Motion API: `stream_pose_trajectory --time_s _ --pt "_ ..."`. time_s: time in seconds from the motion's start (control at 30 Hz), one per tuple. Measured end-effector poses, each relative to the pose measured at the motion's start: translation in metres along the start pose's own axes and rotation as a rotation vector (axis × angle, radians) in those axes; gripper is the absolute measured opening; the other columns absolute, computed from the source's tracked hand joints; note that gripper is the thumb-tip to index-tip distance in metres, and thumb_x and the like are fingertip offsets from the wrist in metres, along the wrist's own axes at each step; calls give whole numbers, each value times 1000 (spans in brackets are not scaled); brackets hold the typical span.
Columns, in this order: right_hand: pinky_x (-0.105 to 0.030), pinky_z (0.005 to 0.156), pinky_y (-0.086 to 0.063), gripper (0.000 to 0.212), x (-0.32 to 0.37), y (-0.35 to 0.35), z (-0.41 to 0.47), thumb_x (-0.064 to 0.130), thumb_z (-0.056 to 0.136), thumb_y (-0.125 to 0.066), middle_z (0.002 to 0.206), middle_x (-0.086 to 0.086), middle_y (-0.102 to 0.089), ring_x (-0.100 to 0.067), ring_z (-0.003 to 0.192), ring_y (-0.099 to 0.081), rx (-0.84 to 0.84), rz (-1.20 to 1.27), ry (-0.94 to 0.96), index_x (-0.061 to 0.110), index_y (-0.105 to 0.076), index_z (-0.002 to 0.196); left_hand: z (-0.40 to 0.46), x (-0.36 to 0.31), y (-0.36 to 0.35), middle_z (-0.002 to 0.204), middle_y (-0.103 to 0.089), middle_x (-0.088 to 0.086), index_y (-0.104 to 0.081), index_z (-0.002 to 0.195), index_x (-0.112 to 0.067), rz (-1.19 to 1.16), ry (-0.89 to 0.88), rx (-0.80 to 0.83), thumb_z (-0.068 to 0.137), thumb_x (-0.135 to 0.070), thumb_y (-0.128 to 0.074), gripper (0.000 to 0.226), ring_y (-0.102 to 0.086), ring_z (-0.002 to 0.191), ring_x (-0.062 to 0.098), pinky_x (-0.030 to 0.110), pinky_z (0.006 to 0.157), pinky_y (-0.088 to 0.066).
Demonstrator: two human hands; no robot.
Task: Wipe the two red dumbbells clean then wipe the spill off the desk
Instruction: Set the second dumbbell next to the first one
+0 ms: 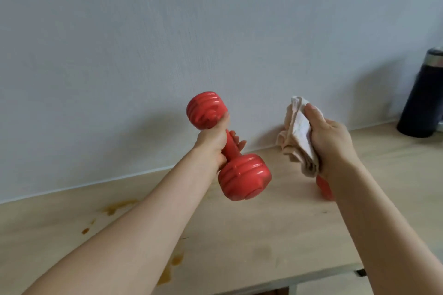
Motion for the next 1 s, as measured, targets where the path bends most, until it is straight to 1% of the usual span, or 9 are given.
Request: stream_pose_trajectory --time_s 0.07,0.13,0.27,0.6,0.7,0.77,0.87,0.93,1.0 --pt "-43 50 -52 37 3 23 13 35 89 -56 61 -16 -62 -31 55 -62 -93 -40 22 3 -64 73 9 27 -21 57 -46 4 -49 77 -8 59 120 29 84 -27 -69 28 -48 37 12 27 46 -54" --pt "-43 54 -52 38 2 39 24 37 86 -57 59 -14 -62 -28 54 -61 -143 -73 30 5 -63 66 17 52 -39 57 -44 5 -48 75 -8 110 198 62 87 -24 -66 27 -46 35 12 23 38 -50" --pt "-55 66 -51 40 -6 55 42 44 80 -59 66 -14 -62 -33 65 -61 -156 -176 28 9 -62 60 25 94 -66 60 -38 5 -46 74 -8 201 304 150 93 -17 -56 24 -39 52 14 32 54 -46" --pt "-33 65 -45 36 -14 73 62 33 90 -57 63 0 -57 -17 66 -56 -236 -136 40 12 -58 61 44 114 -81 67 -45 11 -46 72 -2 464 311 161 87 7 -46 17 -45 57 20 30 56 -43" --pt "-28 62 -45 35 -11 78 64 33 91 -57 63 2 -57 -12 63 -56 -246 -139 46 12 -59 63 47 111 -80 71 -46 11 -48 78 -3 650 272 167 86 7 -51 14 -46 59 21 35 57 -44" --pt "-28 62 -46 34 -11 80 64 33 91 -56 63 2 -58 -12 62 -56 -251 -137 42 12 -59 64 47 109 -84 69 -47 9 -55 89 1 745 231 188 89 2 -56 2 -46 58 17 36 66 -46" --pt "-34 67 -50 34 -15 81 65 34 90 -57 66 -1 -60 -18 68 -59 -251 -157 18 11 -60 64 50 110 -88 74 -50 6 -53 117 5 824 173 230 89 -6 -61 30 -48 62 14 33 75 -45" --pt "-41 73 -53 34 -18 79 65 35 89 -58 68 -4 -62 -22 72 -61 -247 -181 6 11 -61 64 47 108 -89 74 -49 5 -55 111 3 849 143 245 88 -12 -64 29 -48 62 13 32 67 -47" --pt "-46 77 -54 34 -21 79 65 35 88 -58 74 -8 -64 -27 77 -65 -243 -188 -5 10 -62 66 44 105 -85 71 -47 5 -53 85 -4 871 103 257 86 -20 -67 21 -45 61 14 27 57 -42"
Point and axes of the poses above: each hand's wrist, its own z-axis towards the middle knuckle, its own y-axis out of the back of the hand, x = y × z, the point moved 8 cm from there along z, towards the middle knuckle
